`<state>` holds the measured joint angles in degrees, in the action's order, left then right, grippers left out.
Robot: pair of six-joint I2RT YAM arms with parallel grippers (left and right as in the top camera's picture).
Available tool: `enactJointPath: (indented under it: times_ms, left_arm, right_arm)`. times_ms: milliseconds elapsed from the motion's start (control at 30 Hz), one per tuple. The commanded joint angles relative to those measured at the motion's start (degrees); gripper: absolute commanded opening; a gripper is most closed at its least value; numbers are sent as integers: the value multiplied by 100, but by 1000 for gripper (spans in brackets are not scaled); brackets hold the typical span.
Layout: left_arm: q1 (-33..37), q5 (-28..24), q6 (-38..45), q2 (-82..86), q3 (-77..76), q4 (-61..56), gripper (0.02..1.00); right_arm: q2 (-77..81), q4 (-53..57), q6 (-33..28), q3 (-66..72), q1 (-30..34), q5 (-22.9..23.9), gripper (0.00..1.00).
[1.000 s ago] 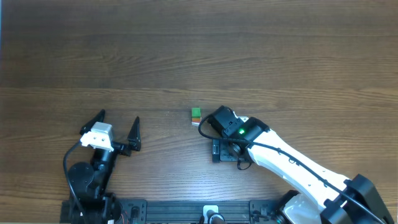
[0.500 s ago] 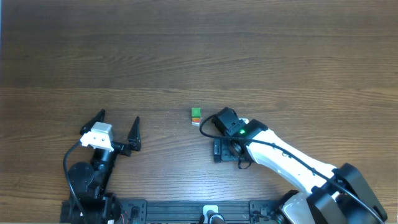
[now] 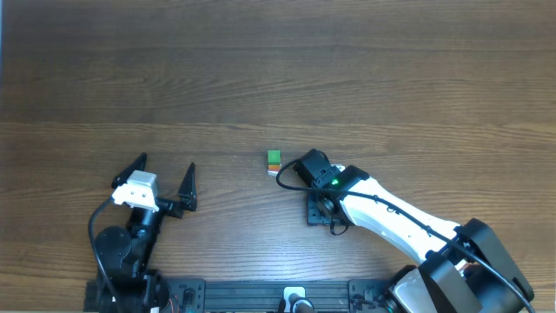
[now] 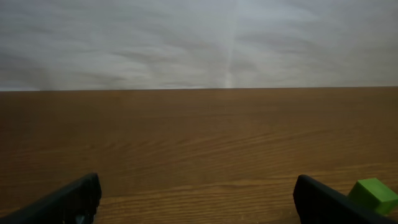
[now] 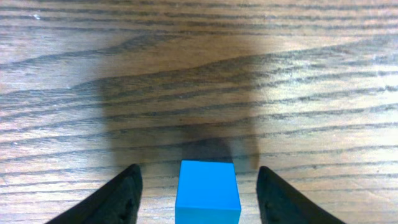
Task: Stack Cubes
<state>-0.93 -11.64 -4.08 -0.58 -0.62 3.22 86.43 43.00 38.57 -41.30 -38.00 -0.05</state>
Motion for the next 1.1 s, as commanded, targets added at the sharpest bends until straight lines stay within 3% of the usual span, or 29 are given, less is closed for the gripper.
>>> enactJointPath:
  times_ms: [33, 167, 367, 567, 767, 1100]
  left_arm:
    - [31, -52, 66, 42, 28, 4, 1000]
    - [31, -52, 66, 42, 28, 4, 1000]
    - [31, -52, 66, 42, 28, 4, 1000]
    - [31, -52, 66, 42, 28, 4, 1000]
    - [31, -52, 66, 42, 28, 4, 1000]
    - [31, -52, 66, 42, 28, 4, 1000]
  right_arm:
    - [26, -20, -7, 48, 31, 9, 492]
    - [26, -20, -4, 48, 31, 7, 329]
    - [26, -17, 17, 48, 31, -15, 314]
    - [26, -24, 125, 44, 31, -17, 202]
    - [24, 125, 122, -210, 31, -76, 169]
    - [114, 2251, -33, -3014, 9, 435, 126]
